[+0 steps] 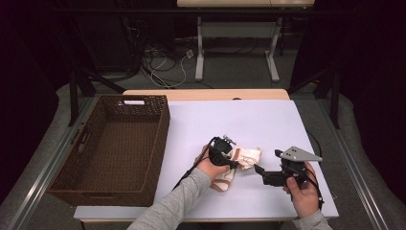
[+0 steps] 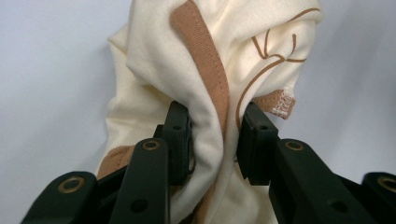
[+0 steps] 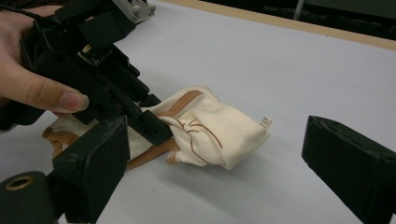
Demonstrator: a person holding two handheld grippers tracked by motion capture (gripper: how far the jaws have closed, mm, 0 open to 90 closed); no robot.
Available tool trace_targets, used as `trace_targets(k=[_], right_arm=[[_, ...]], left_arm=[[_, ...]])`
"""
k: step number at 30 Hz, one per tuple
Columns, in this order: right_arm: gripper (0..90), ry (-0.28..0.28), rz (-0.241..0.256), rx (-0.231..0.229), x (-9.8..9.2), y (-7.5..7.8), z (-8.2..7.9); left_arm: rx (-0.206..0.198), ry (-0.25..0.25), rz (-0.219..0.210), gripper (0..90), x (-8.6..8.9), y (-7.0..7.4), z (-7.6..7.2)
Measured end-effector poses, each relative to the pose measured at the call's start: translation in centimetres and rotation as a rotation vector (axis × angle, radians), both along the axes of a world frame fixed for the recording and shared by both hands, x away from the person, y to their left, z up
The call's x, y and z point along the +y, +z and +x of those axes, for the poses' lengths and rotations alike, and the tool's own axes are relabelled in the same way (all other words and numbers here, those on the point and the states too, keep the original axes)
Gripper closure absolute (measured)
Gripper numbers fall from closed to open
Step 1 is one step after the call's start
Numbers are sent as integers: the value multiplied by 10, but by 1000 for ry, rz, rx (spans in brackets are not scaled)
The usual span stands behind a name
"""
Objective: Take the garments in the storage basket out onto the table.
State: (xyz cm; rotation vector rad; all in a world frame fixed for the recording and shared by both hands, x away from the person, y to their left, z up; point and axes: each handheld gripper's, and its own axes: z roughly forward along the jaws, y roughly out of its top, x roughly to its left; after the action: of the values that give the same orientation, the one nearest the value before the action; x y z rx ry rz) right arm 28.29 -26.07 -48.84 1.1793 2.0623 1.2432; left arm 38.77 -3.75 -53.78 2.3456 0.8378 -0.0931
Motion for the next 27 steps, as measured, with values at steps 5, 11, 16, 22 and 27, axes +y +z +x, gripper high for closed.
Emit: trace_targets(k=[5, 11, 16, 22, 27], right_arm=[[76, -2, 10, -8, -1, 0, 1], [77, -4, 12, 0, 0, 0, 0], [76, -1, 12, -2, 0, -1, 1], [77, 0, 15, -4, 1, -1, 1], [77, 0, 15, -3, 0, -1, 1]], left_arm=[[0, -1, 5, 653, -1, 0, 0], [-9, -6, 10, 621, -2, 0, 0], [-15, -5, 6, 573, -2, 0, -1], [-19, 10, -6, 473, -2, 2, 0], [-31, 18, -12, 385, 0, 3, 1]])
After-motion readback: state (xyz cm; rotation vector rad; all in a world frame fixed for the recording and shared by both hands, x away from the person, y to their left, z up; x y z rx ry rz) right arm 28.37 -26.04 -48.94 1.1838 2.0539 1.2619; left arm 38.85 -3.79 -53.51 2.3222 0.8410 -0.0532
